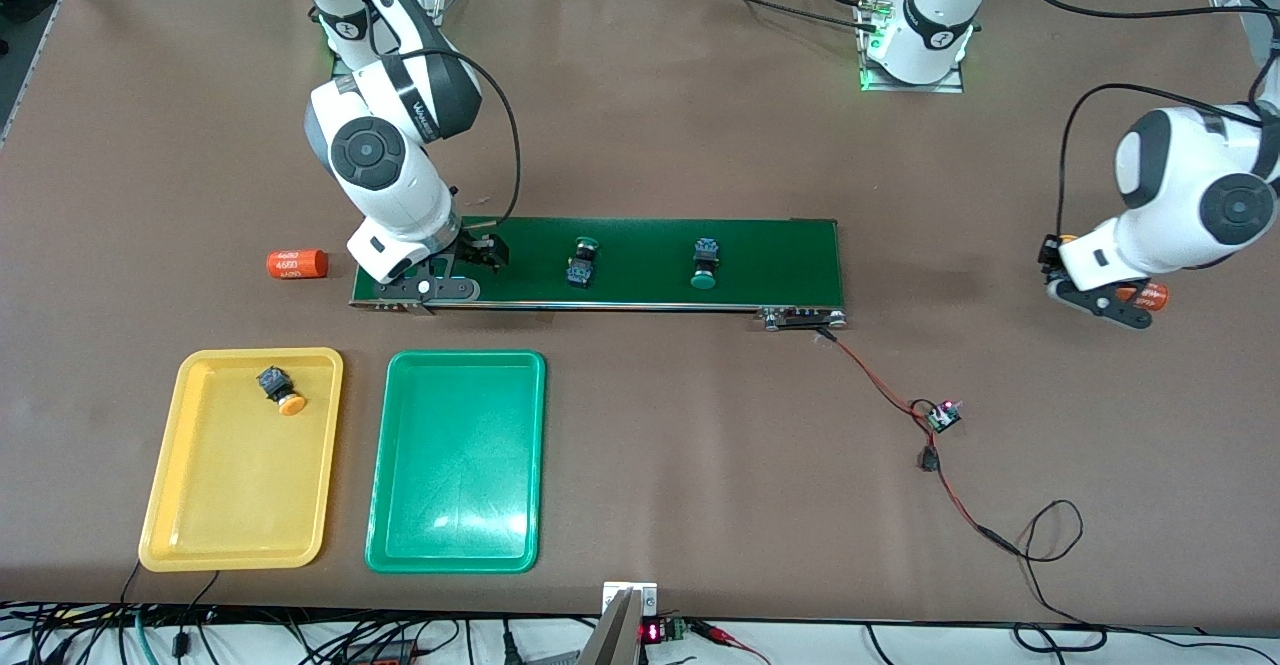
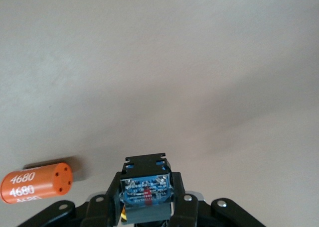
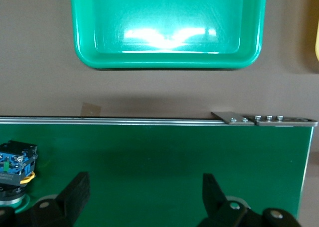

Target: Sort buttons by color to trays

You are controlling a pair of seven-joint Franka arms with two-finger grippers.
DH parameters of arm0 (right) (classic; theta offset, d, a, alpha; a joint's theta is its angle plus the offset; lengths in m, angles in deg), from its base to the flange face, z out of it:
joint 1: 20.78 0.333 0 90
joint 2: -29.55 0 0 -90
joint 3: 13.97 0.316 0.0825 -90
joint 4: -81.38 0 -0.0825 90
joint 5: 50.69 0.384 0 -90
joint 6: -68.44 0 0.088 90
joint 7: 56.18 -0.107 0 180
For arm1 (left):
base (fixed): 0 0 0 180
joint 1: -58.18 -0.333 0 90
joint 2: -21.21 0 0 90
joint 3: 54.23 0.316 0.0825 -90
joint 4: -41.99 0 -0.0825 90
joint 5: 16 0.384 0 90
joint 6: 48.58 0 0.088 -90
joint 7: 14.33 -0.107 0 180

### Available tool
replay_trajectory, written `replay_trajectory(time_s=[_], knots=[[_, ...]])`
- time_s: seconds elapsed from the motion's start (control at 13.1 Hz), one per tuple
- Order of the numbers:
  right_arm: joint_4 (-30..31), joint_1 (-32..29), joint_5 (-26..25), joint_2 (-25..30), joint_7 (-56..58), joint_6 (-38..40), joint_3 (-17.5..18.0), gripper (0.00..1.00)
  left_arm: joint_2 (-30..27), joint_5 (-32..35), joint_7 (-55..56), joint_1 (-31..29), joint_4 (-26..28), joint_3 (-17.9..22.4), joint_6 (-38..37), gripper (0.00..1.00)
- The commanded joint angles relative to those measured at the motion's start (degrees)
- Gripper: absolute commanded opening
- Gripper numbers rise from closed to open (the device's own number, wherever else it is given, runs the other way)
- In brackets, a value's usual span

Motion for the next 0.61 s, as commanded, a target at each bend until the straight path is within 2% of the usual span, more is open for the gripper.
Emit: replay_trajectory(time_s=[0.0, 0.23, 0.53], knots=[[-0.57, 0.61, 3.10, -0.23, -2.50, 1.12, -0.24, 1.00, -1.07, -2.83, 3.49, 3.69, 0.49, 0.49, -0.97, 0.00], [-1.89, 2.71, 3.73, -1.63, -6.97, 1.12, -0.24, 1.00, -0.98, -5.47, 9.20, 9.23, 0.49, 0.49, -0.89, 0.00], [-2.77, 5.44, 3.73, -3.48, -10.41, 1.12, -0.33, 1.00, 0.68, -13.29, 15.88, 14.59, -0.82, -1.26, -0.80, 0.00]])
